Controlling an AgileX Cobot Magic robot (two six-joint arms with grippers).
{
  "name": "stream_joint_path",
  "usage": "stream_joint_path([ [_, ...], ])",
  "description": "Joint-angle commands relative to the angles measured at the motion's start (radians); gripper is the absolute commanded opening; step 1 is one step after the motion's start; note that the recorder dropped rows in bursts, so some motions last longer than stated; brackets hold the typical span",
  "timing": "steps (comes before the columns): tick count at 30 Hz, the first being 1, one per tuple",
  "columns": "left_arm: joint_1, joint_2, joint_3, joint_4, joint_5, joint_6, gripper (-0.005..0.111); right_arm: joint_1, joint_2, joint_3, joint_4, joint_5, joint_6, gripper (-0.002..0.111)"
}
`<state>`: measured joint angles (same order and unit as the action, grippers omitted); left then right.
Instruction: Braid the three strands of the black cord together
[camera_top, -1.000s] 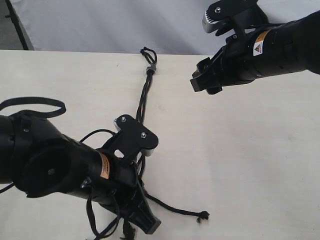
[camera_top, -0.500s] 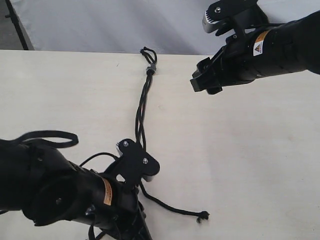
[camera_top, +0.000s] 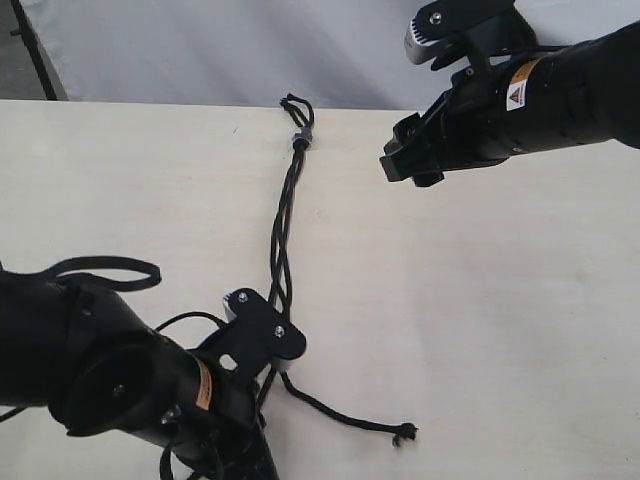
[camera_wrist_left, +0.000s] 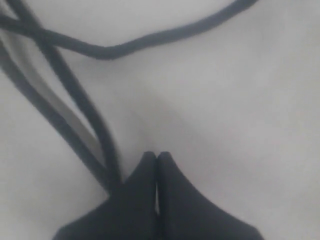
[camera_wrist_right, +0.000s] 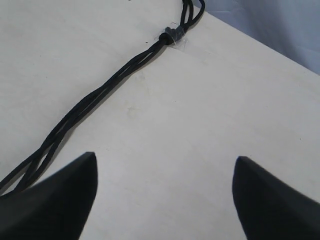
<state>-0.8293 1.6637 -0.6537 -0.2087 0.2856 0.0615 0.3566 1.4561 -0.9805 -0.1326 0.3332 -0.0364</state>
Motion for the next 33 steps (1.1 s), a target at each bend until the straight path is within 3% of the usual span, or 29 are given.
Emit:
stream_joint_path([
  [1, 0.09, -0.012, 0.006, 0.02, 0.043, -0.009, 0.0, -0.007, -0.007, 0.005, -0.007, -0.013, -0.002, 0.071],
  [8, 0.192, -0.012, 0.006, 0.047, 0.058, -0.005, 0.0, -0.007, -0.007, 0.005, -0.007, -0.013, -0.002, 0.071],
  [23, 0.215, -0.104, 0.006, 0.111, 0.042, -0.014, 0.0, -0.007, -0.007, 0.005, -0.007, -0.025, -0.005, 0.071],
  [33, 0.202, -0.104, 0.006, 0.026, -0.021, -0.017, 0.0, -0.007, -0.007, 0.005, -0.007, -0.025, -0.002, 0.071],
])
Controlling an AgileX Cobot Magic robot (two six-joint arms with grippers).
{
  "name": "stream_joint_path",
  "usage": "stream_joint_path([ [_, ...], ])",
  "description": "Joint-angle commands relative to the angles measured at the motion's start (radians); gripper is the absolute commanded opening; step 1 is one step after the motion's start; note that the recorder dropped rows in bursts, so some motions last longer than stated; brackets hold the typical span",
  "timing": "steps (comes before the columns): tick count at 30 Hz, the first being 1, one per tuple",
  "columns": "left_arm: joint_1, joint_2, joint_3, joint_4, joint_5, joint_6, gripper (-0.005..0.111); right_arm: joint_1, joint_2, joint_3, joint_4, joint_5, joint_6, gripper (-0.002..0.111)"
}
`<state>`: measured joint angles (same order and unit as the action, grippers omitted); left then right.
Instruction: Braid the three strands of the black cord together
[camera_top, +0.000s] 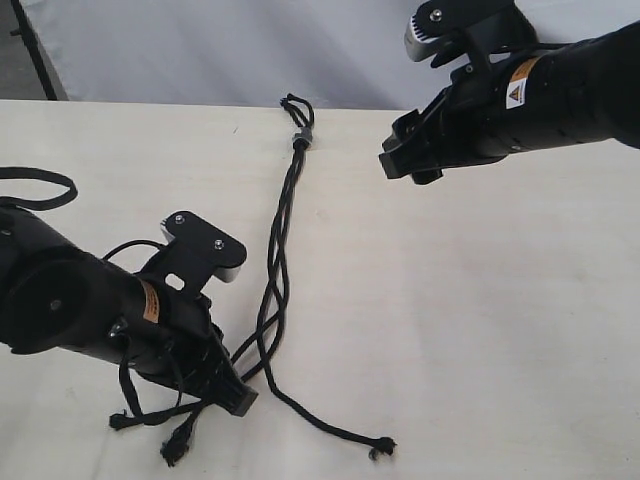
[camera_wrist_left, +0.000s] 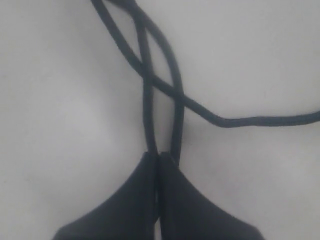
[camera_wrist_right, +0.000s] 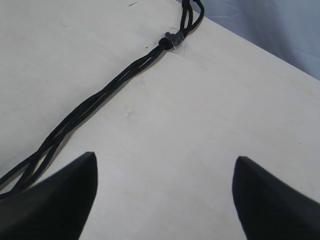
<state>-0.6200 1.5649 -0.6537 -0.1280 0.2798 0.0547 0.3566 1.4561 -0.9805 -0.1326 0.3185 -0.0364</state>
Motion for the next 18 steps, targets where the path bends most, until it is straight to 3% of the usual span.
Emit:
stream_joint_path([
  [1, -0.009, -0.005, 0.006, -0.068, -0.015, -0.01, 0.0, -0.007, -0.007, 0.005, -0.007, -0.01, -0.002, 0.071],
  [18, -0.035, 0.116, 0.006, -0.108, -0.131, -0.012, 0.0, -0.007, -0.007, 0.005, -0.007, -0.008, -0.001, 0.071],
])
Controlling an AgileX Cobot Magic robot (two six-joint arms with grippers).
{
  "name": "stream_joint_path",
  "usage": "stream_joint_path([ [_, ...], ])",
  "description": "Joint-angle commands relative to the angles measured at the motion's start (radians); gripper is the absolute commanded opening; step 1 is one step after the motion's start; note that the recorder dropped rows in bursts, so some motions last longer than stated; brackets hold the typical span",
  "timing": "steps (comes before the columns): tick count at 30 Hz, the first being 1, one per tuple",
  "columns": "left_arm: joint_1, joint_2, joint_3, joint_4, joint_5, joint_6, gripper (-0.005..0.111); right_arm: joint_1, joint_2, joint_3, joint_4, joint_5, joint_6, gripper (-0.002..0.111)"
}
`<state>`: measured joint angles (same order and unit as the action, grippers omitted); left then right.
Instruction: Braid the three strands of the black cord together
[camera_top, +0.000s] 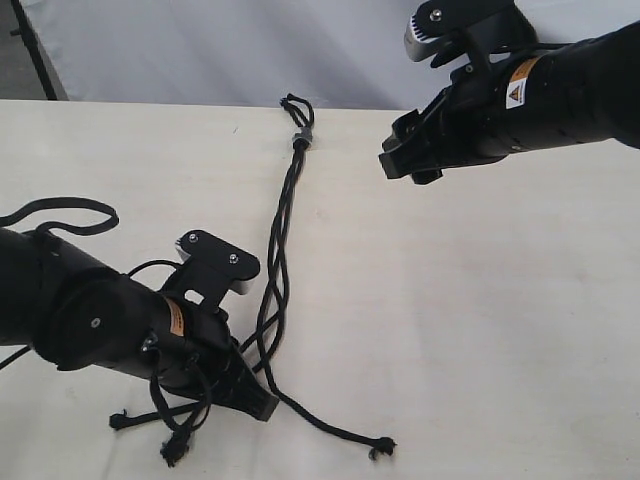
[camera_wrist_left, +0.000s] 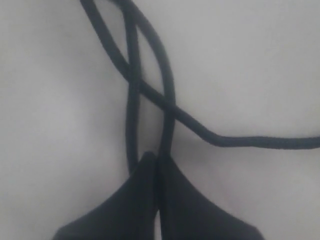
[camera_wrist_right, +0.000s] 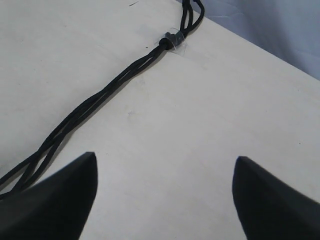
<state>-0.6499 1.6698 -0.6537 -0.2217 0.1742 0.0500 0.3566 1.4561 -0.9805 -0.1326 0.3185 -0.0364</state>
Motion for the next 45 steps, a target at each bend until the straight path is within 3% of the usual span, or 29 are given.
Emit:
stream_joint_path([
  [1, -0.005, 0.011, 0.006, -0.014, -0.025, -0.007, 0.0, -0.007, -0.007, 0.005, -0.007, -0.008, -0.001, 0.071],
  [10, -0.001, 0.011, 0.006, 0.081, -0.011, -0.005, 0.0, -0.007, -0.007, 0.005, -0.004, 0.002, -0.001, 0.071],
  [17, 0.127, 0.011, 0.006, 0.145, 0.065, -0.005, 0.0, -0.007, -0.007, 0.005, -0.004, 0.004, -0.001, 0.071],
  [24, 0.129, 0.011, 0.006, 0.258, 0.111, 0.0, 0.0, -0.007, -0.007, 0.005, -0.004, 0.004, -0.001, 0.071],
  [32, 0.129, 0.011, 0.006, 0.495, 0.132, 0.0, 0.0, -0.007, -0.007, 0.005, -0.004, 0.004, -0.001, 0.071],
  [45, 0.129, 0.027, 0.008, 0.536, 0.078, -0.003, 0.0, -0.005, -0.007, 0.005, 0.001, 0.015, 0.006, 0.071],
])
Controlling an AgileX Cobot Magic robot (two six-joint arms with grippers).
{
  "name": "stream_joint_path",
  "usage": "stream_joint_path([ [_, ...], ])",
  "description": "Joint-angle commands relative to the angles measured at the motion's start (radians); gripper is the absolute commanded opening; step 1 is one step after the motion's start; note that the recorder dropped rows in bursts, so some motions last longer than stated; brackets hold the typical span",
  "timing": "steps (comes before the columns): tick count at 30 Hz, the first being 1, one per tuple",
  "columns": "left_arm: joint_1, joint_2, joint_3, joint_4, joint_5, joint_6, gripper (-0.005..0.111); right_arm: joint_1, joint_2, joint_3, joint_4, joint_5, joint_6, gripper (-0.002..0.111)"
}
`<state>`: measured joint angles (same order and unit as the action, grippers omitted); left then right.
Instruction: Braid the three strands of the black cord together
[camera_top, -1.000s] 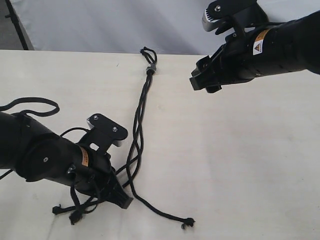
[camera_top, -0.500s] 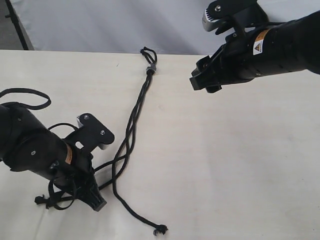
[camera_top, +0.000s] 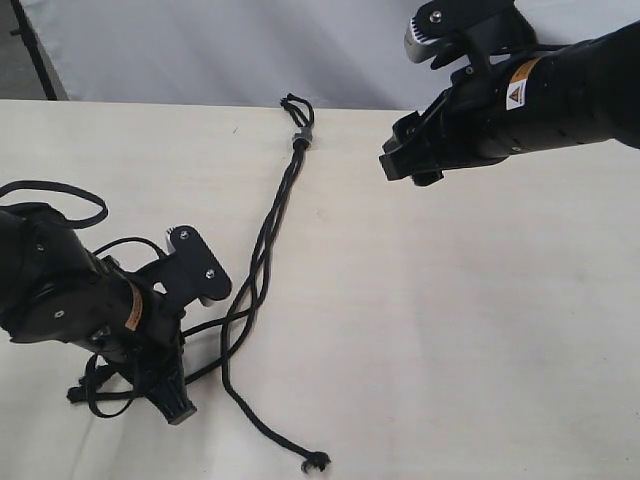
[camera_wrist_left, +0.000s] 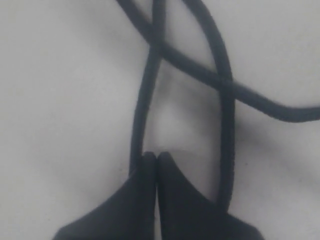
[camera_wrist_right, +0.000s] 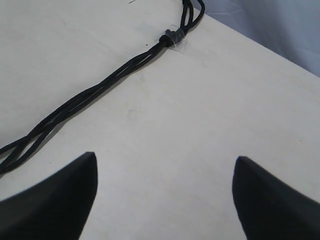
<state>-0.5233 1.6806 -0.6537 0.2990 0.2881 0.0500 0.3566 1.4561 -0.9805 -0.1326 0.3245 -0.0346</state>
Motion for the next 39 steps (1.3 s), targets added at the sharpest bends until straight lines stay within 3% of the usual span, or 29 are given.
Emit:
stream_joint_path([
  [1, 0.003, 0.028, 0.008, 0.015, -0.039, -0.003, 0.0, -0.005, -0.007, 0.005, 0.001, 0.009, 0.004, 0.071],
  [5, 0.003, 0.076, 0.008, 0.006, -0.025, -0.003, 0.0, -0.005, -0.007, 0.005, 0.001, 0.009, 0.004, 0.071],
  [8, -0.016, 0.082, 0.008, -0.09, -0.004, -0.005, 0.0, -0.005, -0.007, 0.005, 0.001, 0.007, 0.004, 0.071],
  [12, -0.139, 0.063, 0.008, -0.189, 0.054, 0.003, 0.0, -0.005, -0.007, 0.005, 0.001, -0.011, 0.004, 0.071],
  [14, -0.222, 0.051, 0.008, -0.187, 0.066, 0.003, 0.0, -0.005, -0.007, 0.005, 0.001, -0.02, 0.004, 0.071],
  [16, -0.26, 0.046, 0.008, -0.134, 0.062, 0.009, 0.0, -0.005, -0.007, 0.005, 0.001, -0.02, 0.004, 0.071],
  [20, -0.199, 0.046, 0.006, -0.016, 0.055, -0.082, 0.0, -0.005, -0.007, 0.005, 0.001, -0.001, 0.004, 0.071],
  [26, -0.072, 0.046, 0.008, -0.018, 0.055, -0.091, 0.0, -0.005, -0.007, 0.005, 0.001, -0.001, 0.004, 0.071],
  [39, -0.068, 0.046, 0.008, -0.045, 0.032, -0.176, 0.004, -0.005, -0.007, 0.005, 0.001, -0.003, 0.004, 0.071],
])
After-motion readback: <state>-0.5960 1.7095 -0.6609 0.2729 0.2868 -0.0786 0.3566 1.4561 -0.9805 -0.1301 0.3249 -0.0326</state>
